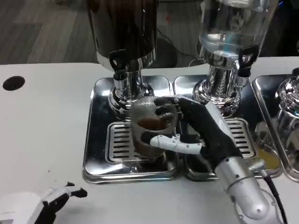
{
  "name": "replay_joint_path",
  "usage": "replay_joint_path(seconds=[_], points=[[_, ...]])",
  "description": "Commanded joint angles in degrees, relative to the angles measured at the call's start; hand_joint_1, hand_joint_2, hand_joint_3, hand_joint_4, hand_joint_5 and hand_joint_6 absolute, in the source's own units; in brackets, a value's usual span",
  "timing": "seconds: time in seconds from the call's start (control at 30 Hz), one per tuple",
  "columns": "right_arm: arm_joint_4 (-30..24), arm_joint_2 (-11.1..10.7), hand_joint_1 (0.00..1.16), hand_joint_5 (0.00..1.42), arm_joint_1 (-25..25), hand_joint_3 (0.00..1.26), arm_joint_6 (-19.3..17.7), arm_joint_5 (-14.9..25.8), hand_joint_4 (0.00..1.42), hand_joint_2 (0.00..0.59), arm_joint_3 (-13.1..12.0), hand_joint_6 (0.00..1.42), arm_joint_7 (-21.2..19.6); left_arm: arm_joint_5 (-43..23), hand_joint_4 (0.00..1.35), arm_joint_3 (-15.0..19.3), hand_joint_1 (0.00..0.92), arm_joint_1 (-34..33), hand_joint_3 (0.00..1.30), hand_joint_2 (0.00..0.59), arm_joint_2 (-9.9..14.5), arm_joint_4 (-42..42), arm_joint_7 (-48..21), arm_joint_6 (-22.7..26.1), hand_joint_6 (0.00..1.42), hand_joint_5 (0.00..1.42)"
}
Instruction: Grasp the cup under the faucet to collect the drink, then remove the cup.
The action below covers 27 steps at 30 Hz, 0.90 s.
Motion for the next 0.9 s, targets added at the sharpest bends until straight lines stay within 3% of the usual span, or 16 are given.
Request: replay_joint_path(seconds=[0.03, 0.23, 0.53, 0.9], points=[[-5.43, -1.45, 0.74, 0.43, 2.33, 0.42, -0.65, 1.83, 0.49, 0.102, -1.23, 0.22, 1.34, 1.10, 0.19, -1.05, 0.000, -0.75, 0.31, 0.106, 0.81, 0.83, -0.82, 1.06, 0.41, 0.25], [-9.62, -4.13, 0.74, 0.43, 6.28, 0.42, -1.18, 2.59, 0.48, 0.102, -2.10, 0.22, 3.12, 1.80, 0.19, -2.06, 0.000, -1.93, 0.31, 0.106, 1.12, 1.13, -0.65, 2.21, 0.41, 0.25], [-13.70, -8.51, 0.74, 0.43, 13.56, 0.42, -6.39, 4.52, 0.49, 0.102, -5.37, 0.22, 4.23, 2.63, 0.18, -3.06, 0.000, -2.88, 0.30, 0.106, 0.92, 1.40, -0.11, 3.43, 0.42, 0.25], [-12.98, -9.43, 0.73, 0.43, 16.32, 0.43, -11.67, 6.17, 0.49, 0.102, -7.04, 0.23, 4.59, 2.93, 0.18, -3.65, 0.000, -2.64, 0.28, 0.106, 0.54, 0.43, 0.46, 4.29, 0.44, 0.25]])
